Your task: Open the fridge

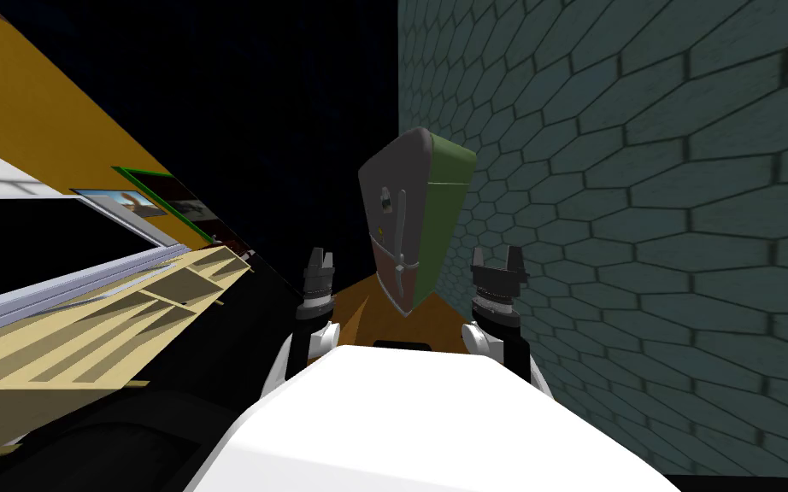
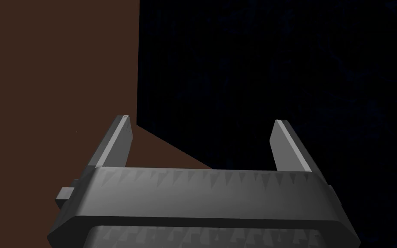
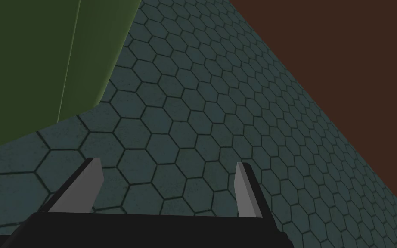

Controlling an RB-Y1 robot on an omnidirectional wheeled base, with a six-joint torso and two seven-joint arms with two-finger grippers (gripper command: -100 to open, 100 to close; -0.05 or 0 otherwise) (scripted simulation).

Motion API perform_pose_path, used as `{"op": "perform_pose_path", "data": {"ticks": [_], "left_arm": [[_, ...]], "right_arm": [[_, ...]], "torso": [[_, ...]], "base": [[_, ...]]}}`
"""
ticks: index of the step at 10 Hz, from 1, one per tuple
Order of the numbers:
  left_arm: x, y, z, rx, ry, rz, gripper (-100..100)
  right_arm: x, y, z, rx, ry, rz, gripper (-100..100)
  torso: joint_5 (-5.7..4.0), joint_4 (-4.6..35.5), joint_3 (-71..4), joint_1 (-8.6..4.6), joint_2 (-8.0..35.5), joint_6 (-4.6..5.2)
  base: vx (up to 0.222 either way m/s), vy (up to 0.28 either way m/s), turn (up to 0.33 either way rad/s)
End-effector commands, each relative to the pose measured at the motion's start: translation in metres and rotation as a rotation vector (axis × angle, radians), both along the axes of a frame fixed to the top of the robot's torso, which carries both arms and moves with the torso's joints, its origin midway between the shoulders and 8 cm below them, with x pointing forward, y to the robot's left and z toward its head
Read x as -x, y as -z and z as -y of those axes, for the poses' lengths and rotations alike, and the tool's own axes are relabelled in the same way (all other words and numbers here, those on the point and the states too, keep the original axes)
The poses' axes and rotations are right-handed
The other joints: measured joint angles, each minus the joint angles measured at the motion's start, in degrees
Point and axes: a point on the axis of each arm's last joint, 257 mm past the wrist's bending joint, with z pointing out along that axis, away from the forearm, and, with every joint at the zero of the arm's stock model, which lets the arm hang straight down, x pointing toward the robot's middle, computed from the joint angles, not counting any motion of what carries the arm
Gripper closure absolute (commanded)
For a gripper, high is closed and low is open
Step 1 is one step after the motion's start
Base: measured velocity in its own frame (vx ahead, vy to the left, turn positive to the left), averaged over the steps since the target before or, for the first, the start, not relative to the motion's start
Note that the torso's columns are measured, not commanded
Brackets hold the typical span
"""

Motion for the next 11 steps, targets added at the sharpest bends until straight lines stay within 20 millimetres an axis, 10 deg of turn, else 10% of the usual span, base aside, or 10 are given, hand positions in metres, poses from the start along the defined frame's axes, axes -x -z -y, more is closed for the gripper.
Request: {"op": "perform_pose_path", "data": {"ticks": [1,9,10,11], "left_arm": [[0.0,0.0,0.0,0.0,0.0,0.0,0],[0.0001,-0.0001,0.0,0.0,0.0,0.0,0],[-0.0025,0.0022,0.0045,-0.028,0.015,-0.011,-100],[-0.0046,0.0045,0.0075,-0.047,0.025,-0.02,-100]], "right_arm": [[0.0,0.0,0.0,0.0,0.0,0.0,0],[0.0001,-0.0001,0.0,0.0,0.0,0.0,0],[0.0001,-0.0001,0.0,0.0,0.0,0.0,0],[0.0,0.0,0.0,0.0,0.0,0.0,0]], "torso": [[0.0,2.3,-4.7,0.0,2.3,0.0],[0.0,35.4,-70.7,0.0,35.4,0.0],[0.0,39.6,-79.2,0.0,39.6,0.0],[0.0,41.5,-83.1,-0.01,41.5,0.0]], "base": [[0.0,0.0,0.0],[0.0,0.0,0.0],[0.012,-0.006,-0.021],[0.019,-0.016,-0.03]]}}
